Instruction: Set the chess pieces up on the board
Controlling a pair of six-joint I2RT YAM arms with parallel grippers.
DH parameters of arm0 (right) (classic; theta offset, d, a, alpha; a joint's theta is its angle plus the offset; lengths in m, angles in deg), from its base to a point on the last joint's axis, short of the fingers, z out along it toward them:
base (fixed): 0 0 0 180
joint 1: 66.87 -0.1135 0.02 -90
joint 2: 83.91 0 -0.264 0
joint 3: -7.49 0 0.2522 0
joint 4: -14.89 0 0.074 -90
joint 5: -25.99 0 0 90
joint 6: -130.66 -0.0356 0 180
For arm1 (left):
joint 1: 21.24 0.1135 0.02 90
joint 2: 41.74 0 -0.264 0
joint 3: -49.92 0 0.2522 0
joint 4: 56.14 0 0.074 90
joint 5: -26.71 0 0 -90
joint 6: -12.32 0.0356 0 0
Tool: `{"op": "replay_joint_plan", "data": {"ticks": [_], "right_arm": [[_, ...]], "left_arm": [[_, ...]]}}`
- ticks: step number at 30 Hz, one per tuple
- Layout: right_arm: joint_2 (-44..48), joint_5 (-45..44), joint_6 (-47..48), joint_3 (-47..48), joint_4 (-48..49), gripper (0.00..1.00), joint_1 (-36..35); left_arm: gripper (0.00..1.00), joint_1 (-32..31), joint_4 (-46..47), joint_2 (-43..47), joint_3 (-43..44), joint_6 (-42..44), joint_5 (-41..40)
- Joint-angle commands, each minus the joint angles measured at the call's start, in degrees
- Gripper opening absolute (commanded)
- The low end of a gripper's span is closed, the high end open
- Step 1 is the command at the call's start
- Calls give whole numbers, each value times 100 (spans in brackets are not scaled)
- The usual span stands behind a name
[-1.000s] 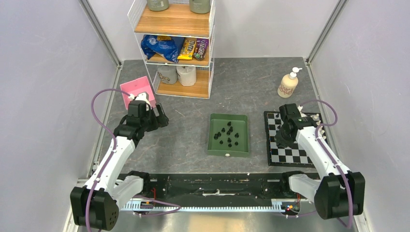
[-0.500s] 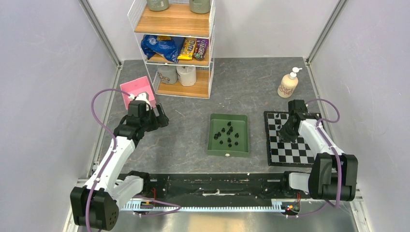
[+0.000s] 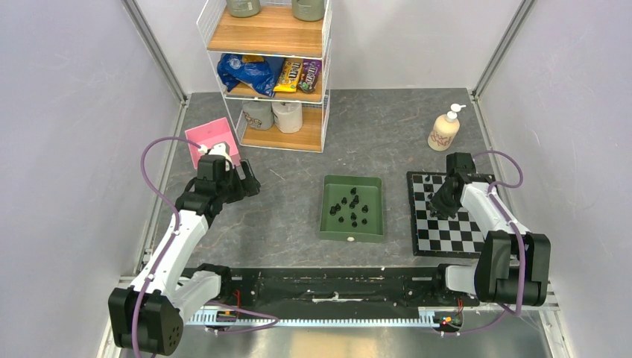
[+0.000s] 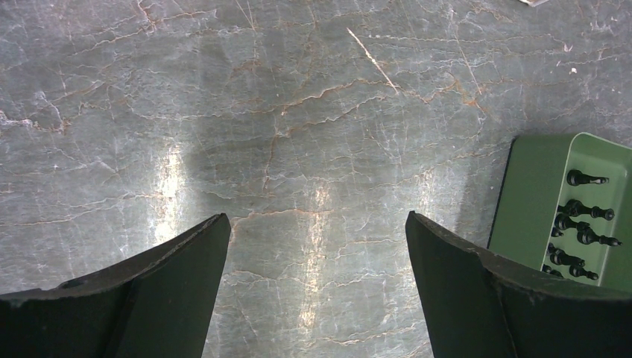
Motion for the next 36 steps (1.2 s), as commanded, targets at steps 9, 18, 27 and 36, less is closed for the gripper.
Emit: {"op": "replay_joint_plan", "data": {"ticks": [9, 18, 27, 36], "right_arm": [[347, 86, 158, 184, -259, 26, 32], [553, 256, 237, 509, -594, 33, 32], [1155, 850, 283, 1397, -1066, 49, -349], [36, 487, -73, 2372, -636, 47, -2657]], "left_arm": [[95, -3, 66, 2, 218, -31, 84], [95, -3, 66, 1, 218, -46, 116], [95, -3, 66, 15, 225, -42, 113], [95, -3, 65, 28, 218, -42, 114]]}}
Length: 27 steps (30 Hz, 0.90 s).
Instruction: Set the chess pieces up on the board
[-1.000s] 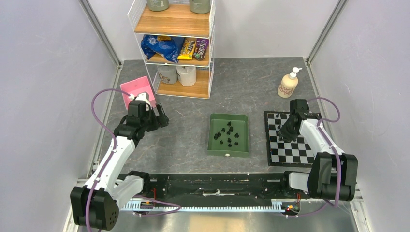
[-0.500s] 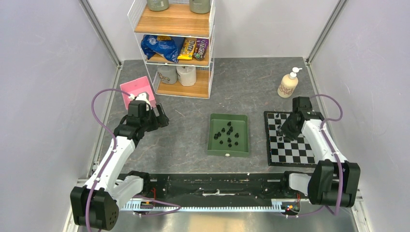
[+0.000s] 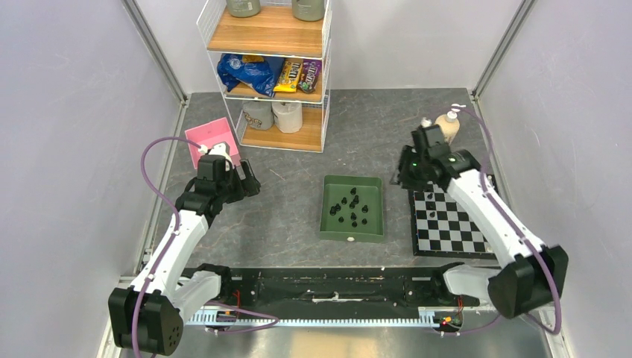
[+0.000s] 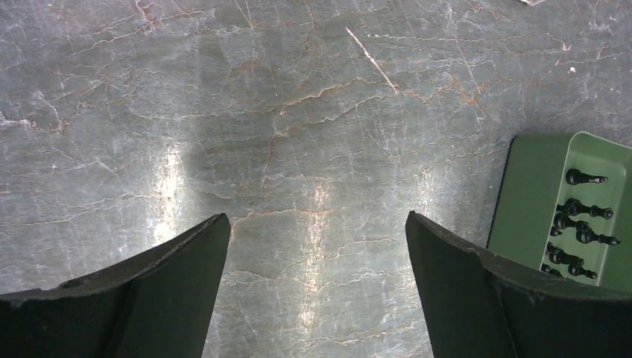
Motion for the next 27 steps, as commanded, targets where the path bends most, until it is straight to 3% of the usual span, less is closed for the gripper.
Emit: {"op": "replay_joint_plan", "data": {"ticks": [1, 13, 27], "right_arm": [[-637, -179, -214, 519, 333, 46, -877], [-2148, -551, -532, 1223, 535, 45, -2451], [-1412, -638, -774, 308, 78, 46, -2843]], "left_arm": [[95, -3, 70, 39, 218, -45, 94], [95, -4, 66, 90, 205, -18, 48], [95, -3, 135, 165, 85, 155, -32]]}}
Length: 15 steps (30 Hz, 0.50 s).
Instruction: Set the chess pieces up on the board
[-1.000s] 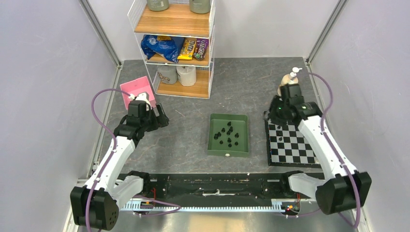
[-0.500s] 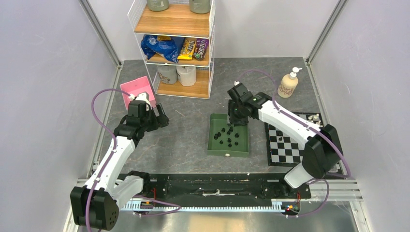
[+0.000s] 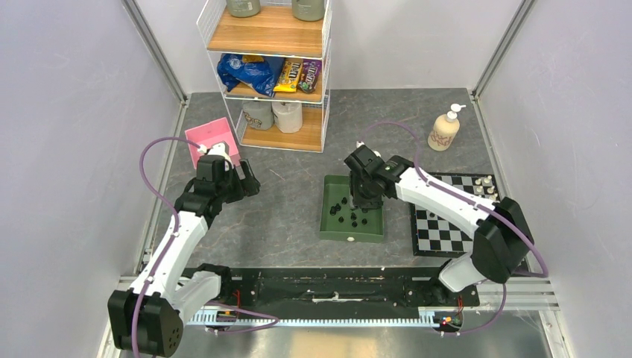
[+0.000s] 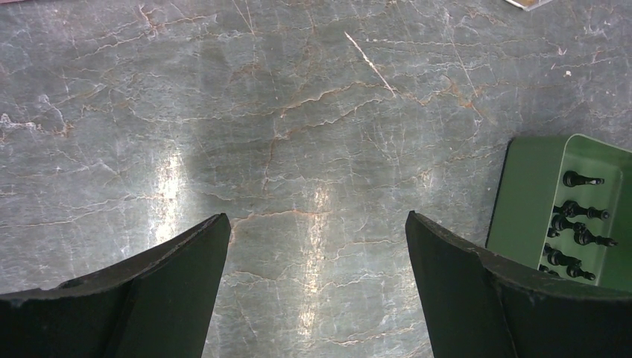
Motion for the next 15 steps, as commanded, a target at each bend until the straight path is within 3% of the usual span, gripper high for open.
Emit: {"op": "replay_joint_plan", "data": {"ticks": [1, 9, 15], "right_arm": [[492, -35, -204, -229, -193, 46, -17], [388, 278, -155, -276, -182, 46, -24], [-505, 487, 159, 412, 49, 43, -208]], "left_arm": [[95, -3, 148, 115, 70, 178, 1], [95, -3, 442, 233, -142, 284, -4], [95, -3, 455, 166, -142, 311, -163]]}}
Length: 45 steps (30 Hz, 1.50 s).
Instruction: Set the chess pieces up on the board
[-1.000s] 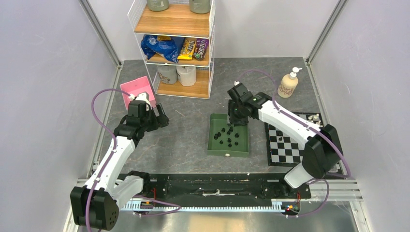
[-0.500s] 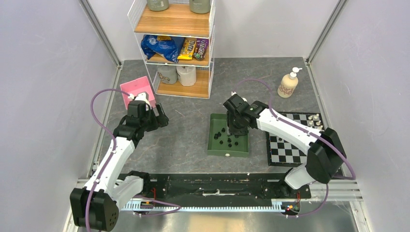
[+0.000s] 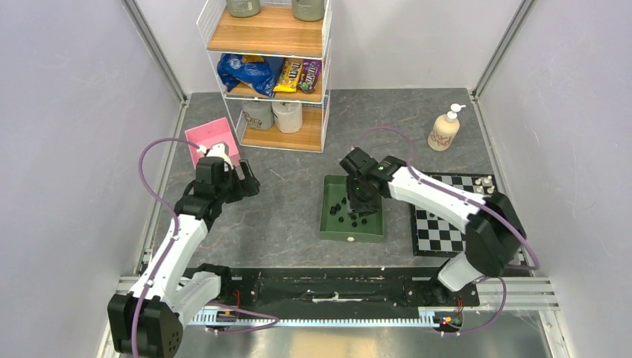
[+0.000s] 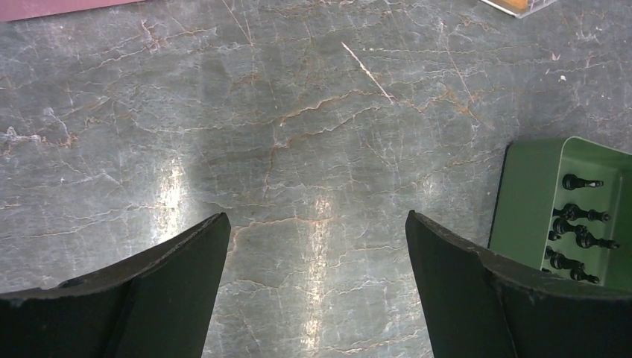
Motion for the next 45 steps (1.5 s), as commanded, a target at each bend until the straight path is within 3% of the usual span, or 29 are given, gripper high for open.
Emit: {"op": "replay_joint_plan", "data": {"ticks": [1, 7, 19, 37, 45], "right_arm": [[-678, 175, 295, 736, 247, 43, -198], [-1372, 186, 325, 1110, 237, 41, -319], [-1795, 104, 325, 1154, 248, 39, -383], [-2044, -131, 348, 1154, 323, 36, -380], [-2118, -107, 373, 1128, 388, 30, -382]], "left_arm": [[95, -3, 238, 5, 8, 235, -163], [95, -3, 177, -46, 37, 225, -189], [95, -3, 62, -244, 144, 179, -190], [95, -3, 62, -217, 165, 154, -128], [95, -3, 62, -271, 174, 154, -111]]}}
